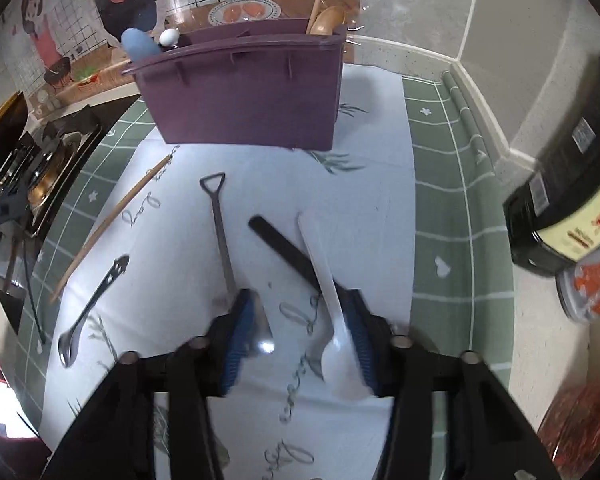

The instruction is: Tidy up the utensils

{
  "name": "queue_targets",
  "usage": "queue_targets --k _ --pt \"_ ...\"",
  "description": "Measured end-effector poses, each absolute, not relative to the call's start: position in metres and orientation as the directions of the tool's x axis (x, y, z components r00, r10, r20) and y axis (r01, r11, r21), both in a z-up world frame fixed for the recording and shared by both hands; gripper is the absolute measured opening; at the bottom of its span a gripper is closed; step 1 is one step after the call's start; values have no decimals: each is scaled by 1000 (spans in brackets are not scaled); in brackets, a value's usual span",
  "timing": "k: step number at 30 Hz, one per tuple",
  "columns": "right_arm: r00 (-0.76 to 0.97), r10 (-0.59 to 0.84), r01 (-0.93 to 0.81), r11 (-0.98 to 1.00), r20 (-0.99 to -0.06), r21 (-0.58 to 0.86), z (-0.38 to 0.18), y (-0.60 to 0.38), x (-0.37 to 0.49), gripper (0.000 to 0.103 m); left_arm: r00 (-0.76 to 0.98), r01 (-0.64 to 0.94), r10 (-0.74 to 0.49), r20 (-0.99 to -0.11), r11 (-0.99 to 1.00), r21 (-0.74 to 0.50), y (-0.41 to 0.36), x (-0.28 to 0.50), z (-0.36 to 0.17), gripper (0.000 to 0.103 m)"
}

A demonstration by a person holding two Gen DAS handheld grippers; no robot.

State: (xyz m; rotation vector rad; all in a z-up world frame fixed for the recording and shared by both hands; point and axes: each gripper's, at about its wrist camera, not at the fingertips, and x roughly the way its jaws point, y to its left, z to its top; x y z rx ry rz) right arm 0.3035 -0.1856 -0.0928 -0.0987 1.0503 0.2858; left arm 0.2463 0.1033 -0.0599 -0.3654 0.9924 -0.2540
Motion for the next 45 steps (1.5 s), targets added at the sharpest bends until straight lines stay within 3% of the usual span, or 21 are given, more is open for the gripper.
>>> queue_targets --k 5,9,16,28,30,31,34,35,41,45 --pt "429 266 -359 927 -864 107 -97 -149 331 37 530 36 -366 -765 911 -411 104 246 -59 34" --pt "402 255 -386 918 -879 90 -110 -122 355 26 542 50 -357 -761 918 -394 104 243 -54 34" --pt "390 228 -442 897 -892 36 -109 -103 360 26 552 53 -347 -758 922 -383 108 240 -49 34" --pt "437 196 -353 935 -878 33 -124 -159 289 43 531 88 -364 -766 922 -377 93 246 -50 34" --pt "435 189 -343 939 -880 32 -123 -160 285 39 531 99 -365 -765 923 -372 89 246 -48 34" --pt "433 186 -343 939 -882 29 -122 -162 283 32 531 104 -366 -764 923 -371 87 246 -46 34" --pt "467 173 -341 940 -867 4 -108 -166 275 28 537 119 -368 -759 924 -364 82 245 -39 34" --pt "485 171 -343 939 -857 -7 -100 -168 271 0 541 125 -369 -756 924 -361 80 244 -36 34" --pt "583 244 -371 928 -775 13 -42 -181 262 3 554 146 -373 -744 924 -354 73 239 -26 34" --pt "602 220 -356 934 -767 -12 -38 -184 267 3 564 154 -373 -737 924 -351 71 234 -21 34"
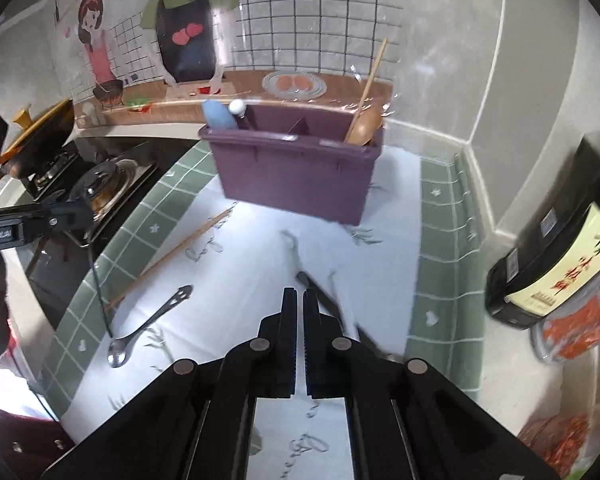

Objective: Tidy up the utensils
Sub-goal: 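Grasp the wooden chopstick with the right tool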

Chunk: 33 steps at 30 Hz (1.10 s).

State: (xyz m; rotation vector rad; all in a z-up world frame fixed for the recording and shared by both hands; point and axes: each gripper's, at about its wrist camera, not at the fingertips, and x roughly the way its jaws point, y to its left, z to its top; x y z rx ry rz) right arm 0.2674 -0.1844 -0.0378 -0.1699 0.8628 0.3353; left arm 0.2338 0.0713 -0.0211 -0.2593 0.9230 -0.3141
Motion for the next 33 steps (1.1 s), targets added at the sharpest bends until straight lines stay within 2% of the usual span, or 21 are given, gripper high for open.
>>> queue_targets --k 3,6,8,12,14,16,19,25,29,33 --pt "541 219 -324 945 -812 39 -55 -188 283 3 575 147 -368 -731 925 -350 74 231 -19 34" --pt "503 246 -336 939 -828 74 -68 -175 290 9 580 131 -358 -732 927 -350 80 231 -20 34" --pt "486 263 -352 932 -833 88 -74 -162 293 26 583 127 -353 -732 929 -348 83 229 -20 34" --pt "438 321 -406 904 -840 134 -85 -114 299 30 603 116 -345 -719 930 -349 94 226 -15 34" --pt "429 356 -431 888 -830 159 -91 -86 304 39 612 109 -345 -712 928 -356 99 225 -13 34" --pt "417 382 -440 879 -825 185 -97 -66 315 43 619 103 -337 -710 930 -352 104 223 -12 34" --pt "388 387 -429 879 -837 207 -113 -35 342 43 620 91 -322 -716 935 -342 112 220 -13 34" --pt "392 309 -499 863 -866 82 -126 -5 349 42 622 81 -313 -718 937 -339 120 220 -15 34" --pt "367 283 -557 830 -886 34 -127 -21 325 32 624 82 -308 -718 940 -332 119 222 -16 34" --pt "341 258 -602 799 -904 1 -126 -56 305 30 613 77 -315 -724 937 -342 118 226 -23 34"
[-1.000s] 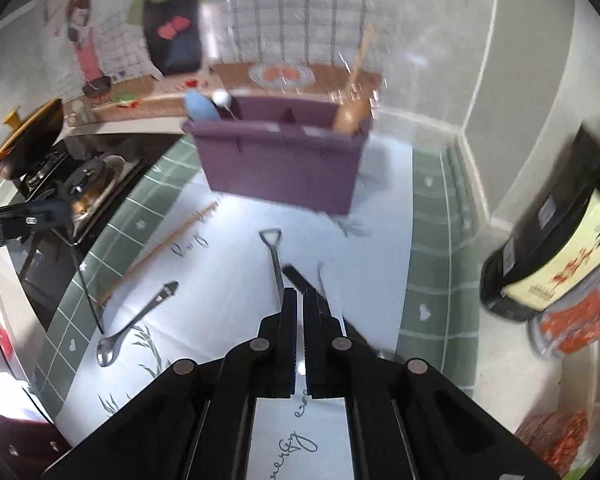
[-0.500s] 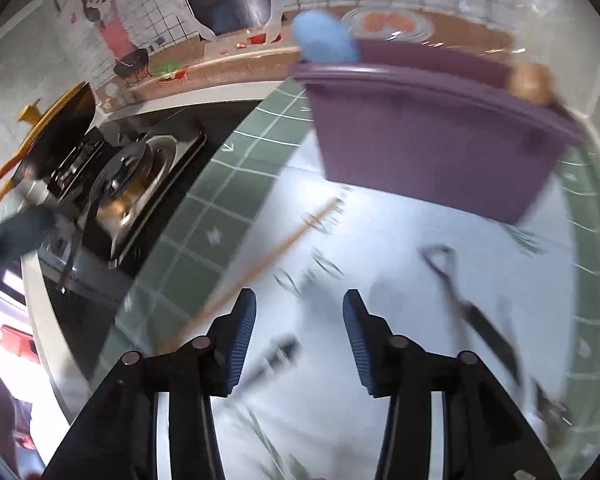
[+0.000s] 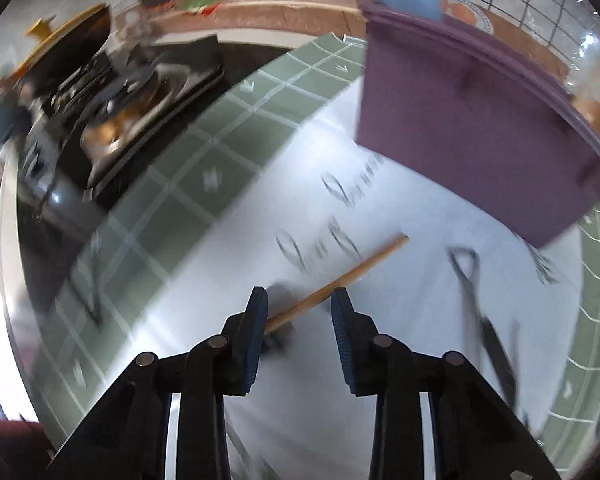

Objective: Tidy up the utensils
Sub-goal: 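Grasp the wooden chopstick with the right tool, then carry the grey spoon with the left tool into the caddy while the right drops the chopstick in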

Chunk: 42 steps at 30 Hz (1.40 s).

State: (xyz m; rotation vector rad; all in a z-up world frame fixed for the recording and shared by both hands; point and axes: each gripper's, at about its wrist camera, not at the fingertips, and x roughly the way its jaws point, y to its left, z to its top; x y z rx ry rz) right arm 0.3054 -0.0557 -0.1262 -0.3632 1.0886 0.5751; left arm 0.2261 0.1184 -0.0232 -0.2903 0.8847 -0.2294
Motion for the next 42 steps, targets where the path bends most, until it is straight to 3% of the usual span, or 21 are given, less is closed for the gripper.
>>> queue_targets --k 2,8,12,13,15,23,42 --pt "352 221 -597 801 -910 -36 -125 -74 303 24 605 70 -320 -729 934 -351 119 228 -28 34" --pt "329 228 -486 873 -916 43 -123 -98 316 25 580 54 -331 -745 927 -370 119 232 -40 34" --pt "417 138 -411 910 -898 -51 -125 -76 327 25 566 50 -326 -757 930 -364 114 235 -46 34" --pt "432 111 -402 912 -895 -81 -125 -69 329 22 562 50 -323 -761 932 -359 113 236 -48 34" --pt "413 109 -408 910 -904 -76 -124 -58 330 3 553 53 -320 -769 935 -351 109 237 -51 34" --pt "406 276 -381 917 -871 113 -93 -99 310 4 554 89 -273 -787 959 -270 89 241 -55 34" --pt "605 322 -301 939 -729 165 -18 -170 264 4 642 238 -351 -681 936 -258 33 222 15 34"
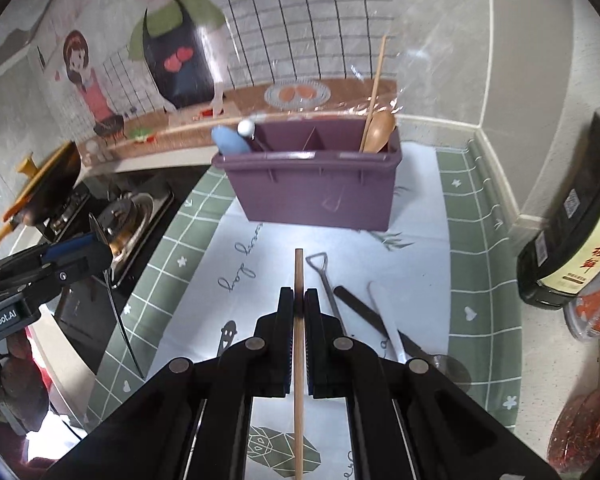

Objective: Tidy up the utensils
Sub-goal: 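Carry the grey spoon with the left tool into the caddy while the right drops the chopstick in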

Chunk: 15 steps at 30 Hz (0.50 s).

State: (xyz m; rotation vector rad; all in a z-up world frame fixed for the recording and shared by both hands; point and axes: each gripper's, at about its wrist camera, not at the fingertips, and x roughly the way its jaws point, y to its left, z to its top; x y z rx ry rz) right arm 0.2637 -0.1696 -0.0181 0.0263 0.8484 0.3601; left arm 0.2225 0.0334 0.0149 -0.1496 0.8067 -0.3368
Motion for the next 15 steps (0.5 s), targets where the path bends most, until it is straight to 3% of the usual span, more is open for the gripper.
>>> queue_targets --k 8,15 --pt "711 352 -307 934 -609 182 41 -185 260 4 710 303 -416 -568 909 -287 23 235 79 34" --pt "858 351 -331 936 -375 119 161 -186 267 4 825 370 -439 -356 896 -246 16 272 180 34"
